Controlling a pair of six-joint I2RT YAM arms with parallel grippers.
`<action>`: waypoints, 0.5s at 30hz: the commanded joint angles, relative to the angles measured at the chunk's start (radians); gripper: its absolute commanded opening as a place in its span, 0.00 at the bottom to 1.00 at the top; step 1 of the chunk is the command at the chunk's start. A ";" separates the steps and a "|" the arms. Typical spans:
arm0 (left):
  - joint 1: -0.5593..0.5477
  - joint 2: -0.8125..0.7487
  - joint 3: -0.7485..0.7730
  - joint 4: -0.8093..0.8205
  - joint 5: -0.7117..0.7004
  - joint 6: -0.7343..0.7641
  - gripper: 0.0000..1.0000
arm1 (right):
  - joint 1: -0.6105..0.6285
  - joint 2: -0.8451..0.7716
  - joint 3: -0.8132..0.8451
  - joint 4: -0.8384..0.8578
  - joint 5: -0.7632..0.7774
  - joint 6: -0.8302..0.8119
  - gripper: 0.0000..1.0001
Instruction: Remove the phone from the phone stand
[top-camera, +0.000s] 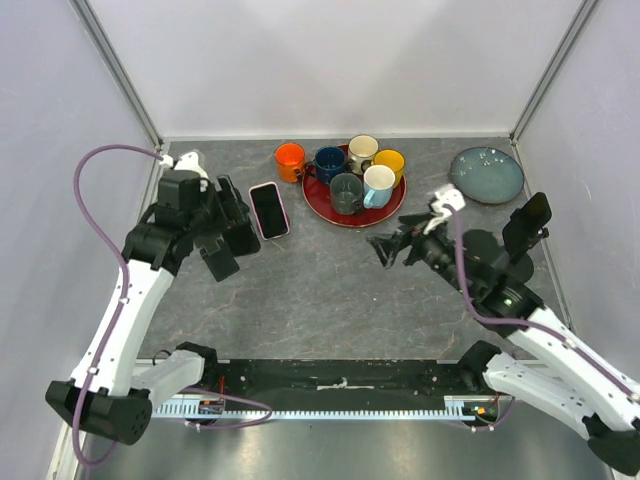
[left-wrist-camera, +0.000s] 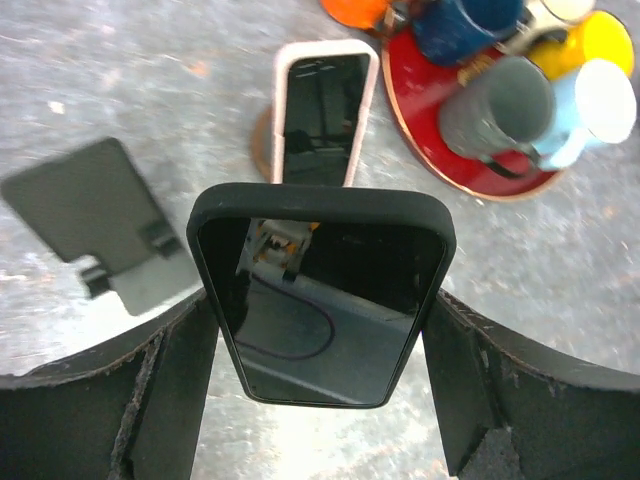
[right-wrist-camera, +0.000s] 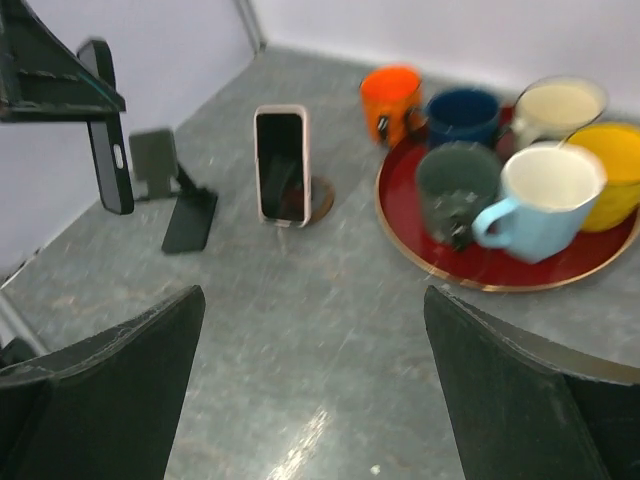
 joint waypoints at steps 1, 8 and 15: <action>-0.102 -0.062 -0.073 0.126 0.071 -0.144 0.02 | 0.006 0.138 0.026 0.007 -0.140 0.201 0.98; -0.301 -0.043 -0.199 0.296 0.111 -0.293 0.02 | 0.025 0.270 -0.118 0.359 -0.385 0.364 0.98; -0.390 -0.013 -0.219 0.350 0.082 -0.356 0.02 | 0.121 0.360 -0.184 0.537 -0.347 0.378 0.95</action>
